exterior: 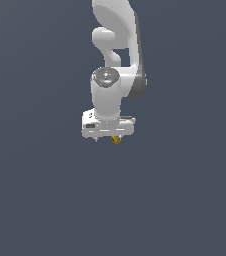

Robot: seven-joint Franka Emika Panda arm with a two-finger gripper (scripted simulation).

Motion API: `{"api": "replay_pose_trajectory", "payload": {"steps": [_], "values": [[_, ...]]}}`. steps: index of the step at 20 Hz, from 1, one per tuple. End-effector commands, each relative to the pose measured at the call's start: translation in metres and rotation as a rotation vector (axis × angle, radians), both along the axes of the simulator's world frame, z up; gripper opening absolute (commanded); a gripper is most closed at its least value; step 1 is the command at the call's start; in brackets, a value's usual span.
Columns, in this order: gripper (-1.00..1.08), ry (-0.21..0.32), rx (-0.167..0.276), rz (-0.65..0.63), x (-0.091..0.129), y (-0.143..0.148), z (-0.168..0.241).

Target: Pick up the object and move it to a goal position.

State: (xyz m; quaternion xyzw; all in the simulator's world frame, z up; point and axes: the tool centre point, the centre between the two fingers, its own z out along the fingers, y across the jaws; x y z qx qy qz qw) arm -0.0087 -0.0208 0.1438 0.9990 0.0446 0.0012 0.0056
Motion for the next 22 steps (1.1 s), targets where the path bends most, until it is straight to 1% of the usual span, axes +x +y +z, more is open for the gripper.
{"api": "replay_pose_trajectory", "payload": {"steps": [1, 13, 18, 22], "values": [[1.00, 0.001, 0.000, 0.049, -0.008, 0.003, -0.008], [1.00, 0.006, 0.005, 0.379, -0.063, 0.025, -0.055], [1.00, 0.006, 0.008, 0.470, -0.080, 0.032, -0.066], [1.00, 0.006, 0.010, 0.511, -0.087, 0.035, -0.070]]}}
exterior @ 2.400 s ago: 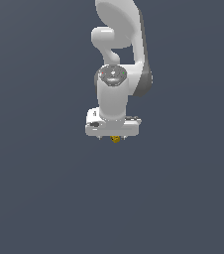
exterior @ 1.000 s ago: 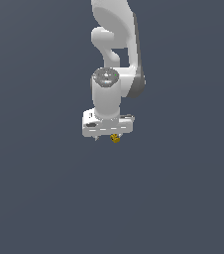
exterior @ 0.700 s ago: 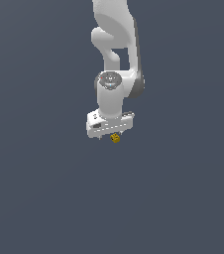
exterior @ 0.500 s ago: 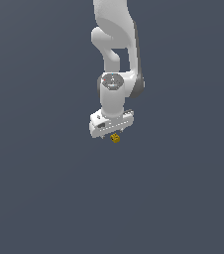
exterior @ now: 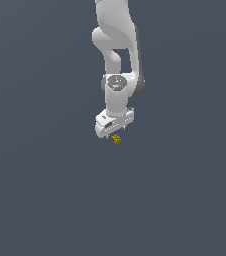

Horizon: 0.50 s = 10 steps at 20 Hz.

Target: Pick up the object and move it to a goal position.

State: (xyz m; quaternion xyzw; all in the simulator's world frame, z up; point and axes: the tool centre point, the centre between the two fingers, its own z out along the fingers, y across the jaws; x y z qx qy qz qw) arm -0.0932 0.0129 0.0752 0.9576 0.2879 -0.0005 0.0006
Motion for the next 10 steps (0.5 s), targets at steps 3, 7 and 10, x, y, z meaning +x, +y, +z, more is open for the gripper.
{"api": "replay_pose_trajectory", "payload": {"steps": [3, 7, 10], "values": [[1.00, -0.001, 0.001, 0.029, -0.0053, 0.0020, -0.0030], [1.00, 0.000, 0.001, 0.025, -0.0047, 0.0017, -0.0039], [1.00, 0.000, 0.001, 0.025, -0.0050, 0.0017, -0.0101]]}}
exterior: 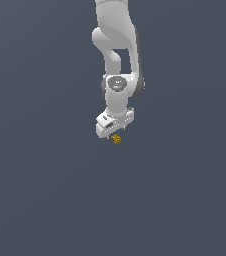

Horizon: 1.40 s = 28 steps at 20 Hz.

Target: Pick up the object and move it to a goal position.

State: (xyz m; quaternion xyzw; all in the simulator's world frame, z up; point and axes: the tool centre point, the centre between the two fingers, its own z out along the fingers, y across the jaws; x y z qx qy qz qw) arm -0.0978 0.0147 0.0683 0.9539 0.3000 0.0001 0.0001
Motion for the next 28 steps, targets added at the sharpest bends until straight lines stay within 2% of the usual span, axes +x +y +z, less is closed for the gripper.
{"api": "replay_pose_trajectory", "payload": {"steps": [1, 8, 14, 15, 28], "values": [[1.00, 0.001, 0.000, 0.001, -0.001, 0.000, -0.006], [1.00, 0.000, 0.000, 0.004, -0.002, 0.000, -0.037], [1.00, 0.000, 0.000, 0.005, -0.001, 0.000, -0.046], [-1.00, 0.000, 0.000, 0.005, -0.001, 0.000, -0.046], [-1.00, 0.000, 0.000, 0.005, -0.001, 0.000, -0.044]]}}
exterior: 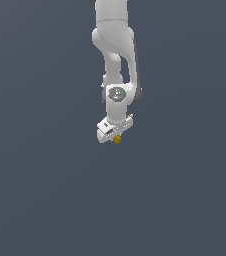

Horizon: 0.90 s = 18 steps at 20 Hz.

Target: Pick up the object and move it to a goal position.

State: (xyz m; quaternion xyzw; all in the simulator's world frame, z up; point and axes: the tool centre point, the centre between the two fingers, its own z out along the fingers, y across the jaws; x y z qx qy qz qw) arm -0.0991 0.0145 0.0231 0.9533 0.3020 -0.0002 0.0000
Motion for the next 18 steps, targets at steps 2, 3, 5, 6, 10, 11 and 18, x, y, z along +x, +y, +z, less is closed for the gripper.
{"api": "replay_pose_trajectory", "payload": {"steps": [2, 3, 5, 6, 10, 11, 18], "values": [[-1.00, 0.000, 0.000, 0.001, 0.001, 0.001, 0.006], [-1.00, 0.000, 0.000, 0.001, 0.002, 0.001, 0.009], [-1.00, 0.000, 0.000, 0.001, 0.003, 0.002, 0.016], [-1.00, 0.000, 0.000, 0.001, 0.003, 0.003, 0.021], [-1.00, -0.001, 0.000, 0.001, 0.007, 0.006, 0.044], [-1.00, -0.001, 0.000, 0.001, 0.008, 0.007, 0.052], [-1.00, 0.000, 0.001, 0.002, 0.019, 0.016, 0.114]]}}
